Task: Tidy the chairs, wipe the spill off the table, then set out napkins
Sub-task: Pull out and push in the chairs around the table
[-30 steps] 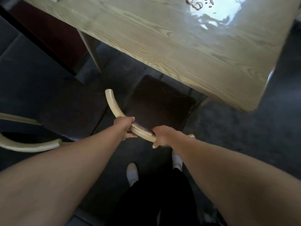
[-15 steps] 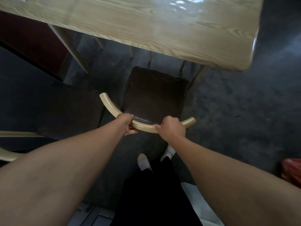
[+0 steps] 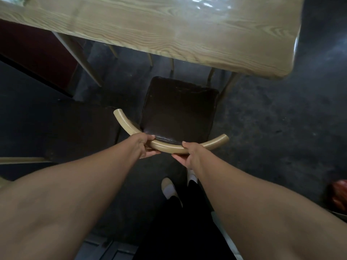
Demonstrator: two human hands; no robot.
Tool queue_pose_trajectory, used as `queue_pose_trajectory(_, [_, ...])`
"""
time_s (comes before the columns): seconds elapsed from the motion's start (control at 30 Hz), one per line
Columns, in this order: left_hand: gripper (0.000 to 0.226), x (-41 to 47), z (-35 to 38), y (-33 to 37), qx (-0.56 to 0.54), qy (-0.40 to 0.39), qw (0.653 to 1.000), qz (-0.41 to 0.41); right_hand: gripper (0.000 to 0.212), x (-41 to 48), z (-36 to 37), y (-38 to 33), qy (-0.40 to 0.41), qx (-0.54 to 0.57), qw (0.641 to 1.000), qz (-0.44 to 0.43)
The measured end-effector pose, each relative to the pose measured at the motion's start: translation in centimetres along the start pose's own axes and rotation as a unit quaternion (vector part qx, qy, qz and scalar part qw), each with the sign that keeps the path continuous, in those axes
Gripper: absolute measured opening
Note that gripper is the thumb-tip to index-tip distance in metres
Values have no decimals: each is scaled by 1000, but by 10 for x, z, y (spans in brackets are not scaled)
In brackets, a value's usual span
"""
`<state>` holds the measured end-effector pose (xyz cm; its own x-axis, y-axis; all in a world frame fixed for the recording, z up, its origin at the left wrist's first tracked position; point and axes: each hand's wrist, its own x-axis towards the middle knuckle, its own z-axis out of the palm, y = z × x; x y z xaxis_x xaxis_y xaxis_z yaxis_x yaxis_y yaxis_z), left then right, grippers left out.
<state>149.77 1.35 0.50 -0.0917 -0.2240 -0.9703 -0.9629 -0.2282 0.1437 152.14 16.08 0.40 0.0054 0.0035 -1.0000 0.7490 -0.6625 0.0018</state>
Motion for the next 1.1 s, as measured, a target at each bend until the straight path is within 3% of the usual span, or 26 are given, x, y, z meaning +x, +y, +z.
queue_pose_trajectory(0.3, [20, -7, 26, 35, -23, -4, 999, 28, 44, -8, 12, -38, 20, -15, 997, -67])
queue_pose_trajectory(0.57, [14, -5, 73, 83, -51, -17, 997, 53, 46, -2, 28, -107, 14, -26, 994, -103])
queue_pose_trajectory(1.1, [8, -1, 137, 171, -55, -37, 994, 85, 42, 6, 71, -206, -20, -43, 992, -115])
